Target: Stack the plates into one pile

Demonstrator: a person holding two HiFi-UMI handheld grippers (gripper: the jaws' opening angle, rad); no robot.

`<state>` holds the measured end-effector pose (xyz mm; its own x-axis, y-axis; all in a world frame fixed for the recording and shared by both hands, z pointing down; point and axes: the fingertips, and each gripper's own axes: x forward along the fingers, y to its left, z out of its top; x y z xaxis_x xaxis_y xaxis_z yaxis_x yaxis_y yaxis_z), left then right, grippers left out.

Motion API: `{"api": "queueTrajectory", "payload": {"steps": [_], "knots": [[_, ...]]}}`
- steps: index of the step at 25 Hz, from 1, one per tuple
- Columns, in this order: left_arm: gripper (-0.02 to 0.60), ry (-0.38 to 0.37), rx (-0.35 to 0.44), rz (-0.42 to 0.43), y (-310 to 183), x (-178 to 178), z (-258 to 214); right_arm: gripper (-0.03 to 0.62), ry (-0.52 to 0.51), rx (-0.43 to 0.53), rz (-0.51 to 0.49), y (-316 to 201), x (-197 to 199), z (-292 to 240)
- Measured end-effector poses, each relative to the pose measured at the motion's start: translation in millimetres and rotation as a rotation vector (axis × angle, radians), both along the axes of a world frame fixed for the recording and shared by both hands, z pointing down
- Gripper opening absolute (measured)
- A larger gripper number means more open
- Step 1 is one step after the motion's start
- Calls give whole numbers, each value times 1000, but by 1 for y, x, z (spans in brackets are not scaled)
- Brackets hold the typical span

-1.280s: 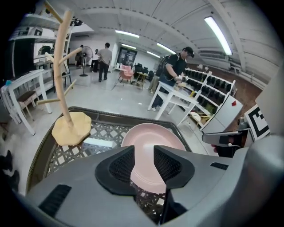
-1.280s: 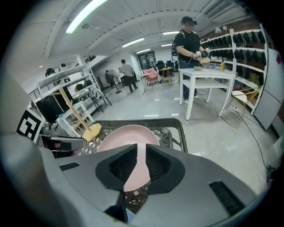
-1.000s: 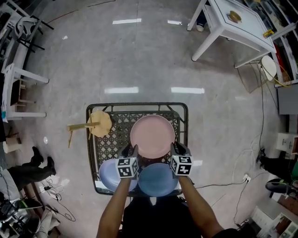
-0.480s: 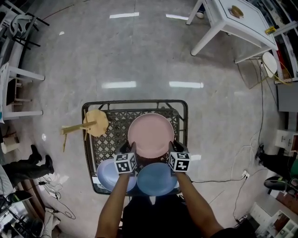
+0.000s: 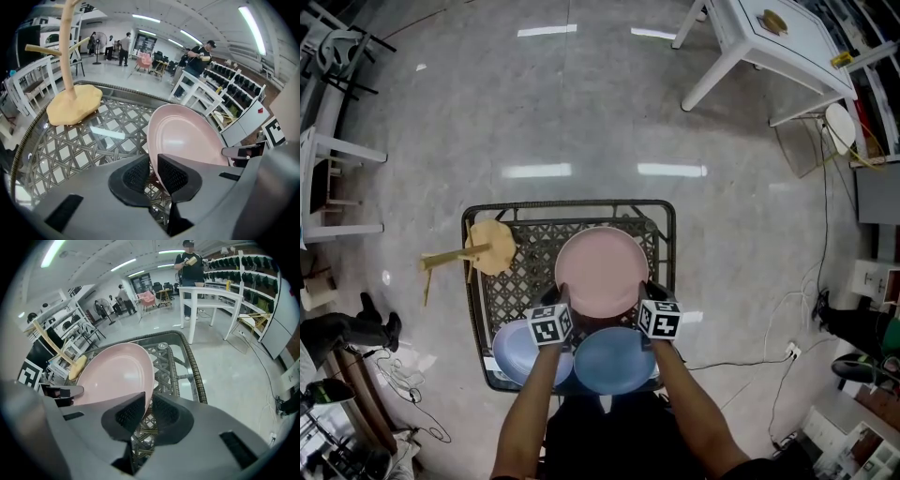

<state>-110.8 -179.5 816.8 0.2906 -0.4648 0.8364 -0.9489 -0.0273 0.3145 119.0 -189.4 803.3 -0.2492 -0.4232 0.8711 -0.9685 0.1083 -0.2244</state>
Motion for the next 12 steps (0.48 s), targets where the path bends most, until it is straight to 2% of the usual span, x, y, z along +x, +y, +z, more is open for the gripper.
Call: {"api": "queueTrajectory", "payload": {"steps": [4,12], "knots": [[58,25,6,-28,4,-3,-3,43,-5,5,9,4,-2,-3],[57,41,52,-15,13,-4,-25,41,-15,38,8,15,-4,-21]]}}
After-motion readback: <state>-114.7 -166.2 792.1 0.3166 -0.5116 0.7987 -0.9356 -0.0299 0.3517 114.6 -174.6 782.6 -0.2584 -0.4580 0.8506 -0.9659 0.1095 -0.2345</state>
